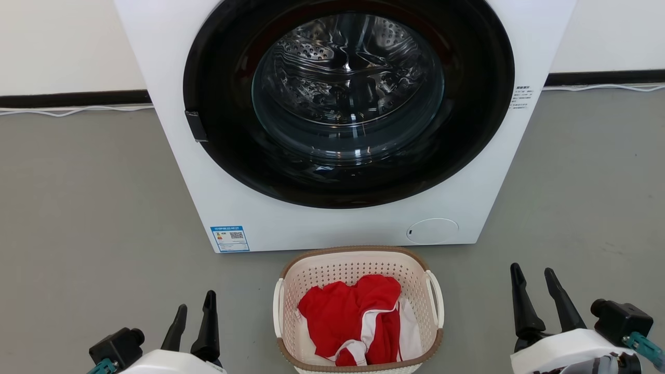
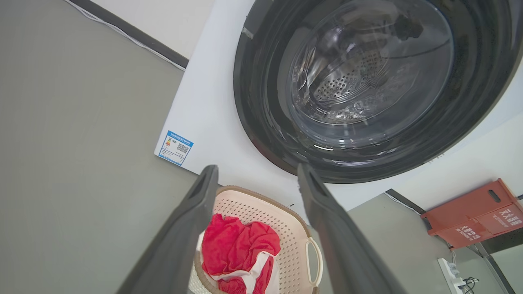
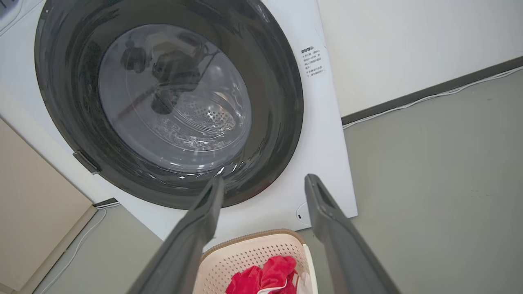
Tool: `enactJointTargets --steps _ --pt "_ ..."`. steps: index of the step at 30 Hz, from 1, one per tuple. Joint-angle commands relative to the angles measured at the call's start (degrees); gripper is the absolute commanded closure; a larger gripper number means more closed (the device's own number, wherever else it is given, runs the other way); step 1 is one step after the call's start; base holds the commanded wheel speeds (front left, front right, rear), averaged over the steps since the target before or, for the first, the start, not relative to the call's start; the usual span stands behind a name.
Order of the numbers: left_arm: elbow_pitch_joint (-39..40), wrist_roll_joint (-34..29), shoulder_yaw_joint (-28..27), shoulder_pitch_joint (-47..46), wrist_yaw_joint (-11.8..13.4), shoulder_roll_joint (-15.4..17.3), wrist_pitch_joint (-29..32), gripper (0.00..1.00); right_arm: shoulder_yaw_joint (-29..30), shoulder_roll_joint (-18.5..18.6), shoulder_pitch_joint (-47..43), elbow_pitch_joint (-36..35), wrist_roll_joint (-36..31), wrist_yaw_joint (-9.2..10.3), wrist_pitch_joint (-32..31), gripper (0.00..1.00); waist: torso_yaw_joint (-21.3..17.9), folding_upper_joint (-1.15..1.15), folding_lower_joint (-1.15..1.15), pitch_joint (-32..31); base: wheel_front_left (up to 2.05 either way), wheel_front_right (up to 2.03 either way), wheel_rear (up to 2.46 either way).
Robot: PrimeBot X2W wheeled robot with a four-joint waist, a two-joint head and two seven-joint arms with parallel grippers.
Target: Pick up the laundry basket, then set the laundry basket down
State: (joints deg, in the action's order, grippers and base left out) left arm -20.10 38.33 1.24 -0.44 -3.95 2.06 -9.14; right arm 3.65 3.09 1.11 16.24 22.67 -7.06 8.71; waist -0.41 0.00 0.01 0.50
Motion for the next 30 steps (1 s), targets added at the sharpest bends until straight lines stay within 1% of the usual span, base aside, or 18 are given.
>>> enactJointTargets --steps 1,12,30 --pt "1.33 -1.91 -1.01 -2.47 0.5 0.57 -0.86 0.0 -0.96 0.46 0.36 -1.11 -2.17 -0.32 1.29 0.0 -0.02 0.0 0.0 0.01 0.0 0.0 0.0" --pt "1.07 -8.89 -0.87 -2.44 0.77 0.66 -2.71 0.0 -0.66 0.23 0.29 0.02 -8.74 -0.36 3.14 0.0 -0.21 0.0 0.0 0.06 0.0 0.0 0.0" --pt "0.39 -20.16 -0.13 -2.67 1.42 0.82 -5.86 0.0 0.37 -0.08 0.2 0.71 -21.85 -0.43 6.29 0.0 -0.4 0.0 0.0 0.43 0.0 0.0 0.0"
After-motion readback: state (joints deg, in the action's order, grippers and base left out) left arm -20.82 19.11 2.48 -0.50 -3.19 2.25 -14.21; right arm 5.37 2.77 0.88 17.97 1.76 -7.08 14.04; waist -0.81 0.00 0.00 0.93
